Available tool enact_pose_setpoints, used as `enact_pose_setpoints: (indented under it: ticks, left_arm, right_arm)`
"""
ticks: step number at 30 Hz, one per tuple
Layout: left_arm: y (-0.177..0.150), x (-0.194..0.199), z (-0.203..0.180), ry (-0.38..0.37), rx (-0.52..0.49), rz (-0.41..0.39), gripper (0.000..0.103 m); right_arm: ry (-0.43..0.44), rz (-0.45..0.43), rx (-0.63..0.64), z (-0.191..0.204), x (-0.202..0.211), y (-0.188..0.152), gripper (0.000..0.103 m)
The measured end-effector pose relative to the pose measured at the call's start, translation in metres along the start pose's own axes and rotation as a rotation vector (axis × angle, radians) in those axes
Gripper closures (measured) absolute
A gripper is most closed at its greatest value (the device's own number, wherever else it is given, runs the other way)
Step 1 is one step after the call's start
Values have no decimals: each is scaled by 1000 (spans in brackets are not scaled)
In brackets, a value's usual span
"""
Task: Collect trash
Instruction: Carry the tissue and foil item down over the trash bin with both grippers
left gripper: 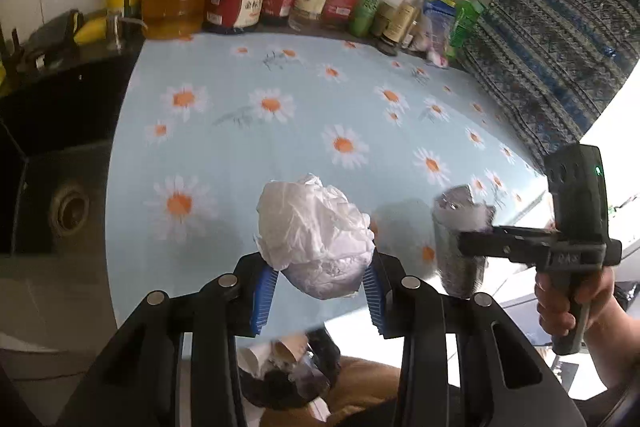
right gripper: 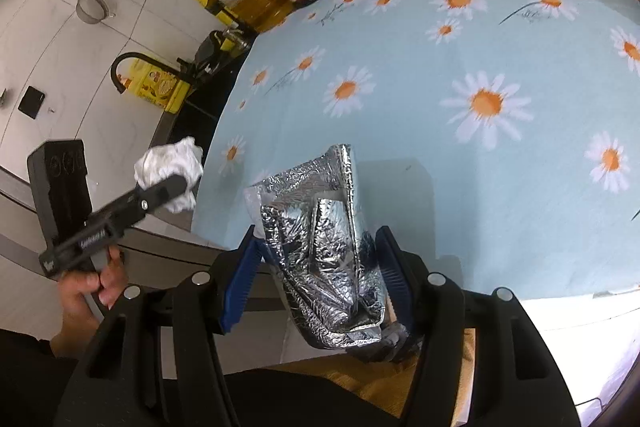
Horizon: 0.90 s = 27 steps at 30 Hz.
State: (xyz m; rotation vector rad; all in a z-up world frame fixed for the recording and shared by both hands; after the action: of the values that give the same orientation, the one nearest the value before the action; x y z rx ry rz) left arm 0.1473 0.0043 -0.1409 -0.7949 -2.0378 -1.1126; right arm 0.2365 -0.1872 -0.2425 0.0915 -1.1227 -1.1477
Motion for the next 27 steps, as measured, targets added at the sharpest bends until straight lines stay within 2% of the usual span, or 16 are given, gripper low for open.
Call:
enact_pose_setpoints:
  ticks: [12,20,27]
  left_arm:
    - [-67,1,20,-27,20,118,67]
    - [-111,-13,40,-22,37,242,66]
    - [-156,-45,62,6,-12,366,66]
  right_arm:
    - [52,25,15,34,-21,-31,45]
    - [35,151,37,49,-63,-75,45]
    - [-18,248,4,34,-110,-117,45]
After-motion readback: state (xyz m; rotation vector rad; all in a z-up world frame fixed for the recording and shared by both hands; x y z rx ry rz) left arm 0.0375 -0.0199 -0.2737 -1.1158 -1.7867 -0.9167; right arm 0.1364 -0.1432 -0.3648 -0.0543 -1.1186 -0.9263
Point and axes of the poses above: each gripper's, at about its wrist camera, not at the fingertips, and x roughly against the way its jaws point, z to its left, y to its top, the point moved 5 cm from there along -x, roughly the way its jaws point, and after that the axes turned 11 degrees about x, right-handed, at the moved point
